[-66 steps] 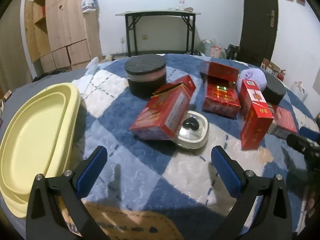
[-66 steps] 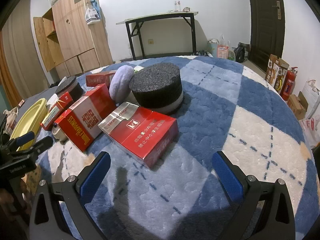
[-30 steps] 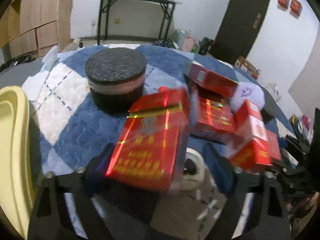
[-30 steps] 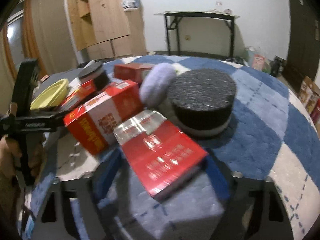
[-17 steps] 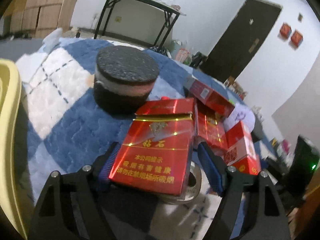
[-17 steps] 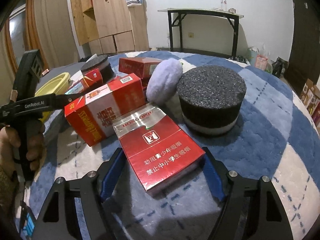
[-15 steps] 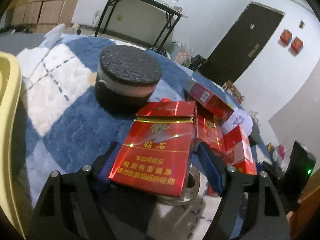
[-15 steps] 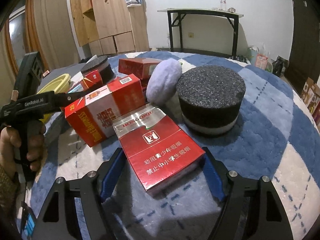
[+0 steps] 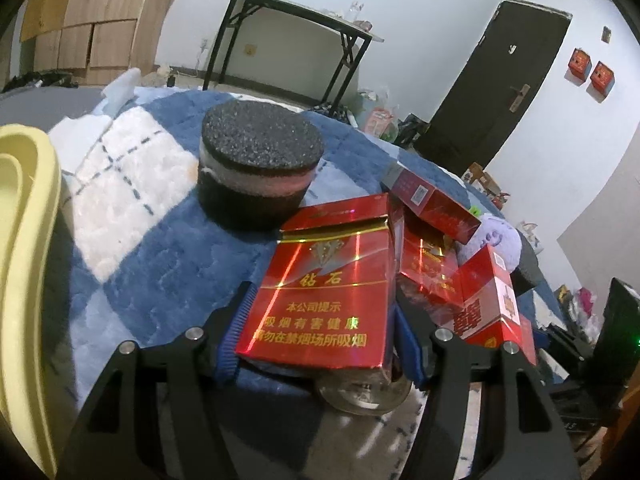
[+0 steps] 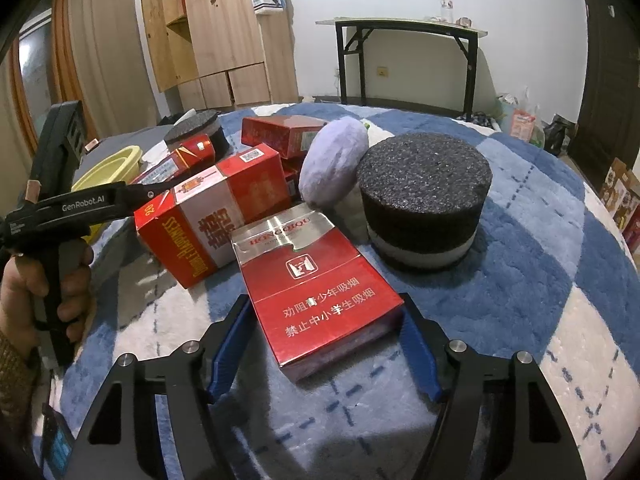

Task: Organize rigid objects
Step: 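Grasp a red cigarette pack with the left tool while the right tool grasps a red-white pack, then carry both packs to the yellow tray and release them inside, then grasp the silver Hello Kitty tin with the left tool while the right tool grasps the black sponge puck, then carry the tin and puck to the yellow tray and release them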

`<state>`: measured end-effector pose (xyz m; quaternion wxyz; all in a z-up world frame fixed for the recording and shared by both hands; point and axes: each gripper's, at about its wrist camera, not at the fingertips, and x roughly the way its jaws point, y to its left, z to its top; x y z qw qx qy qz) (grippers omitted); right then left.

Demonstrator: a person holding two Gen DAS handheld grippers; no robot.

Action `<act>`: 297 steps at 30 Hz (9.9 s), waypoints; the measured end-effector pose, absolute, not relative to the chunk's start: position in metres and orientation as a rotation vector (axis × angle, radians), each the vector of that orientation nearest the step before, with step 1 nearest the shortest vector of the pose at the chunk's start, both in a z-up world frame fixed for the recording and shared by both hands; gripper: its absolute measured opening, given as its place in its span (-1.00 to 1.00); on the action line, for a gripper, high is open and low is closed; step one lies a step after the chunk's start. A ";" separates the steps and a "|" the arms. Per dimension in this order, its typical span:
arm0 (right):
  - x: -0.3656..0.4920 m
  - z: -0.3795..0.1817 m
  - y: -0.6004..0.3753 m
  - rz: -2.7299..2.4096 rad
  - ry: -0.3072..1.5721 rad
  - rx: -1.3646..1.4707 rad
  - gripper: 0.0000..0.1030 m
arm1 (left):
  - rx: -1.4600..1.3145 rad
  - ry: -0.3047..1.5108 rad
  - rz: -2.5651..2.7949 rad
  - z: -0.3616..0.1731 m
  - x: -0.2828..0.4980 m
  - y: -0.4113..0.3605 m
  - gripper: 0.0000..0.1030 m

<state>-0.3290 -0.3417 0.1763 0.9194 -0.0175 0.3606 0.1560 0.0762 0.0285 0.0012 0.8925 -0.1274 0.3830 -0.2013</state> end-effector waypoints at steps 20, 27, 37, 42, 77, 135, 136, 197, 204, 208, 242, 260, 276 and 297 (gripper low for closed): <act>-0.341 0.181 -0.349 0.333 0.774 -0.017 0.22 | -0.064 0.739 -0.250 0.019 0.067 0.026 -0.23; -0.344 0.182 -0.346 0.330 0.764 -0.031 0.20 | -0.027 0.792 -0.244 0.009 0.072 0.025 -0.55; -0.330 0.175 -0.336 0.304 0.760 -0.006 0.60 | 0.018 0.794 -0.213 0.004 0.069 0.017 -0.55; -0.332 0.175 -0.326 0.289 0.756 -0.049 0.24 | 0.019 0.803 -0.210 0.010 0.067 0.020 -0.56; -0.301 0.226 0.007 0.801 0.750 -0.437 0.14 | -0.280 0.881 0.412 0.029 0.024 0.261 -0.55; -0.342 0.229 -0.358 0.131 0.564 0.093 0.99 | 0.037 0.885 -0.158 0.051 0.049 0.044 1.00; -0.342 0.229 -0.358 0.132 0.565 0.089 0.99 | 0.035 0.880 -0.168 0.052 0.049 0.043 1.00; -0.261 0.178 -0.354 0.134 0.672 0.131 0.33 | 0.062 0.885 -0.398 0.004 0.062 -0.004 0.10; -0.297 0.204 -0.360 0.110 0.572 0.101 0.33 | 0.079 0.808 -0.288 0.040 0.054 0.024 0.10; -0.320 0.226 -0.356 0.137 0.508 0.082 0.32 | 0.044 0.742 -0.213 0.071 0.051 0.049 0.10; -0.363 0.255 -0.378 0.201 0.428 0.149 0.31 | -0.036 0.714 -0.123 0.090 0.045 0.076 0.10; -0.329 0.291 -0.101 0.814 0.520 -0.225 0.31 | -0.253 0.765 0.376 0.071 0.022 0.244 0.10; -0.199 0.223 0.014 0.831 0.764 -0.291 0.31 | -0.249 0.861 0.379 0.047 0.032 0.247 0.10; -0.244 0.234 -0.013 0.852 0.668 -0.268 0.94 | -0.270 0.666 0.395 0.096 0.015 0.238 1.00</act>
